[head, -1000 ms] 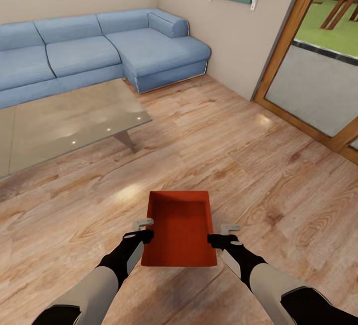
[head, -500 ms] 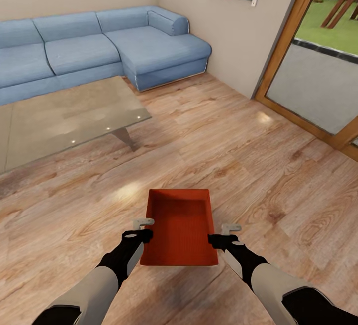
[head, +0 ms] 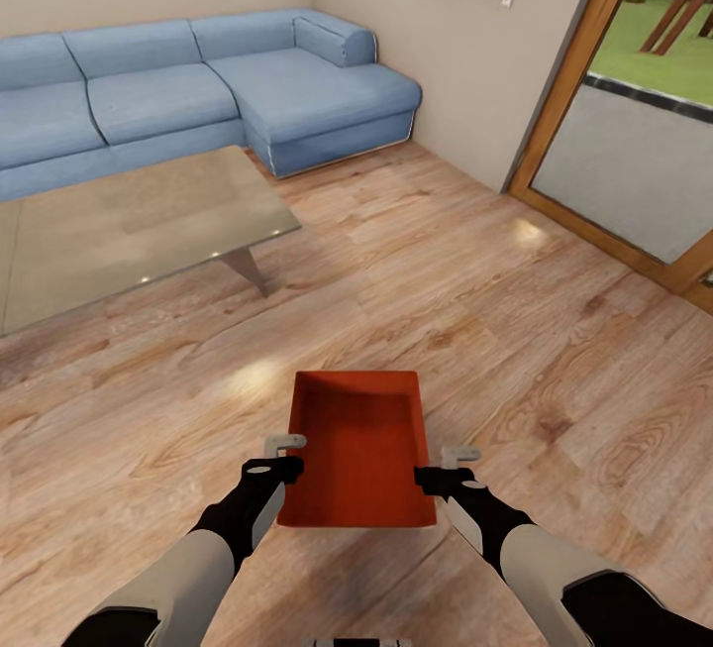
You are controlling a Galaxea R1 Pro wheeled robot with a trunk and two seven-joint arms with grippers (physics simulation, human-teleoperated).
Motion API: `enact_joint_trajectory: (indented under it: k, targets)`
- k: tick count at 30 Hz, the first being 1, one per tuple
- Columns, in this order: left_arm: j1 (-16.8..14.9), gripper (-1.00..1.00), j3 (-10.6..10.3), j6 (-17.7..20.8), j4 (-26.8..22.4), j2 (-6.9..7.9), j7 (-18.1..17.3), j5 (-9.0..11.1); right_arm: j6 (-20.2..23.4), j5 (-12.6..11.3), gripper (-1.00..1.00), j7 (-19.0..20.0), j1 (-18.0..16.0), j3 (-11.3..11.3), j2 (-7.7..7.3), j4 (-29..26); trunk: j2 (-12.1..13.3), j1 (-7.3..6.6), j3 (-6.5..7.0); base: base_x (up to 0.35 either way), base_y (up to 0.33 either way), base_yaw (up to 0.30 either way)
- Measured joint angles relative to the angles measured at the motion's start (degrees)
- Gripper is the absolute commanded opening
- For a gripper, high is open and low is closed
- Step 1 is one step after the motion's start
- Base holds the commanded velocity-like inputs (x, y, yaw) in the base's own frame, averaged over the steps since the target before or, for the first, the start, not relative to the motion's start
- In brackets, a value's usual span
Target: Move the two storage containers from the living room to the garage. In the garage, place one container on the floor and stack the other container on top of it (either order is fine).
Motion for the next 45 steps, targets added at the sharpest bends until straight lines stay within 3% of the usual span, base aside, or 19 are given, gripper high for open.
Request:
enact_joint_trajectory:
  k: [45]
  targets:
    - [0.00,1.00,0.00,-0.01,-0.07,0.09,-0.15,0.00,-1.49,0.18,1.00,-0.13,-0.01,0.00,0.20,1.44,-18.05,9.89,-8.08,0.000,0.000,0.000]
